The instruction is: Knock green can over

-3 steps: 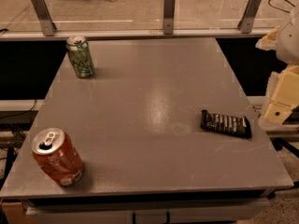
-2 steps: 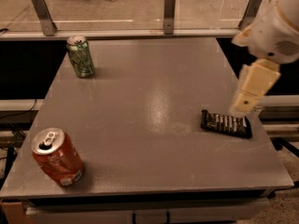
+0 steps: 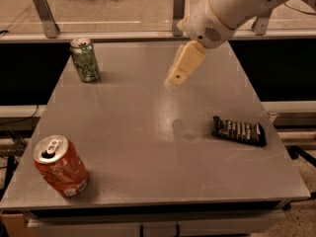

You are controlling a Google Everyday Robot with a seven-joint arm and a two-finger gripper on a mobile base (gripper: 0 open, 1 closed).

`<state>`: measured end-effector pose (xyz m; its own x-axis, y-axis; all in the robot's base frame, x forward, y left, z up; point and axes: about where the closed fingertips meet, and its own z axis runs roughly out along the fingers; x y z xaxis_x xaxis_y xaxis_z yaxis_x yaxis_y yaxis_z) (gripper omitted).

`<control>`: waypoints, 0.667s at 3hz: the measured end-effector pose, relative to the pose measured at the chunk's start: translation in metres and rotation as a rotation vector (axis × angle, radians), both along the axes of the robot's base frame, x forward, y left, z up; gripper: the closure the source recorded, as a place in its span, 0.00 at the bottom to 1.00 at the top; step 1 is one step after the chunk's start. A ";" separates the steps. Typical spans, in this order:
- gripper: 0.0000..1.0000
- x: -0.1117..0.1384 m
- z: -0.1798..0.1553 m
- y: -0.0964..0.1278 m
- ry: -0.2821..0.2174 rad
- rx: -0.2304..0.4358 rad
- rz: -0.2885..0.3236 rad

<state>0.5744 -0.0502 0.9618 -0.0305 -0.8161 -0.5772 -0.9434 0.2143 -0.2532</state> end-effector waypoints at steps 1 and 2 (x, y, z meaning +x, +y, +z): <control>0.00 0.040 0.015 0.069 -0.064 0.163 0.030; 0.00 0.040 0.014 0.069 -0.062 0.161 0.031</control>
Offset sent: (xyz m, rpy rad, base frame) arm 0.0305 0.0576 0.0107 0.1294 -0.0415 0.0324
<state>0.6141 0.0192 0.9761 0.0332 -0.7127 -0.7007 -0.9337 0.2280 -0.2761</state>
